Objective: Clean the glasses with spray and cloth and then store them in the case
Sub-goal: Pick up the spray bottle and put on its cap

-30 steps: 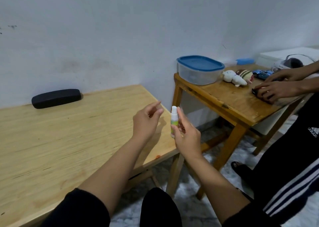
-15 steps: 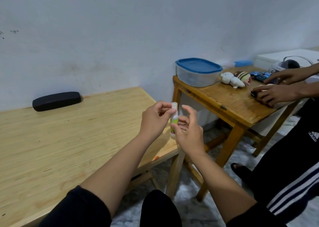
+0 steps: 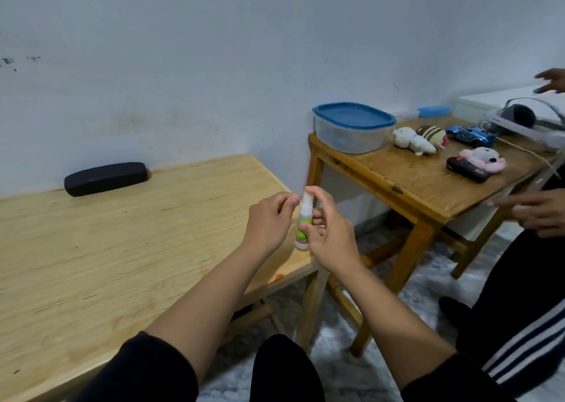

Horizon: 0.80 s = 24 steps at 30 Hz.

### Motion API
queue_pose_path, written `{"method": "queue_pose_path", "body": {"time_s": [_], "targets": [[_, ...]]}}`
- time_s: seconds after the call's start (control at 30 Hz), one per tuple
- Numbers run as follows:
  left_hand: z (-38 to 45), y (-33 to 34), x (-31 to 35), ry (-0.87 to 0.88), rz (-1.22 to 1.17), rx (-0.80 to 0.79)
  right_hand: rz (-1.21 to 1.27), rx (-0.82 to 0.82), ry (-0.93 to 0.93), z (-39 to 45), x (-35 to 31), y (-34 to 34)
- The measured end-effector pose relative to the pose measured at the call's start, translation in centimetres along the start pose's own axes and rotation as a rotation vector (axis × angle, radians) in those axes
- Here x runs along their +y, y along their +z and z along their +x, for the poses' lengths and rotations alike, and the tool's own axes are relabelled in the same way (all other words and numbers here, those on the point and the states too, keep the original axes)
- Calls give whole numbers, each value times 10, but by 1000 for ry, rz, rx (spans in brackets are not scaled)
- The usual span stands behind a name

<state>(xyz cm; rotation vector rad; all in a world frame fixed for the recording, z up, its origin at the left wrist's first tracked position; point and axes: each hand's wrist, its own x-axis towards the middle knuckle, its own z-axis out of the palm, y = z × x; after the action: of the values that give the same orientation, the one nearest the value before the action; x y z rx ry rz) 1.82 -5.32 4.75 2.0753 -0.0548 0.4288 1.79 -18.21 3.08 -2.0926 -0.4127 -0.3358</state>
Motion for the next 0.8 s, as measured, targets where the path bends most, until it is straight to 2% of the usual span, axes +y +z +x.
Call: {"method": "queue_pose_path", "body": {"time_s": [0.17,0.37,0.6,0.8], "targets": [[7,-29,-34,-133,441,-25,44,-29,-1,7,-12,10],[12,-106,-75,-280,726,-35,163,-83,-37,32,-36,42],[22,-170,-146,-540,869,17,158,-137,-62,80,-59,107],[25,-176,-165,-601,898,25,182,-178,-63,126,-77,166]]}}
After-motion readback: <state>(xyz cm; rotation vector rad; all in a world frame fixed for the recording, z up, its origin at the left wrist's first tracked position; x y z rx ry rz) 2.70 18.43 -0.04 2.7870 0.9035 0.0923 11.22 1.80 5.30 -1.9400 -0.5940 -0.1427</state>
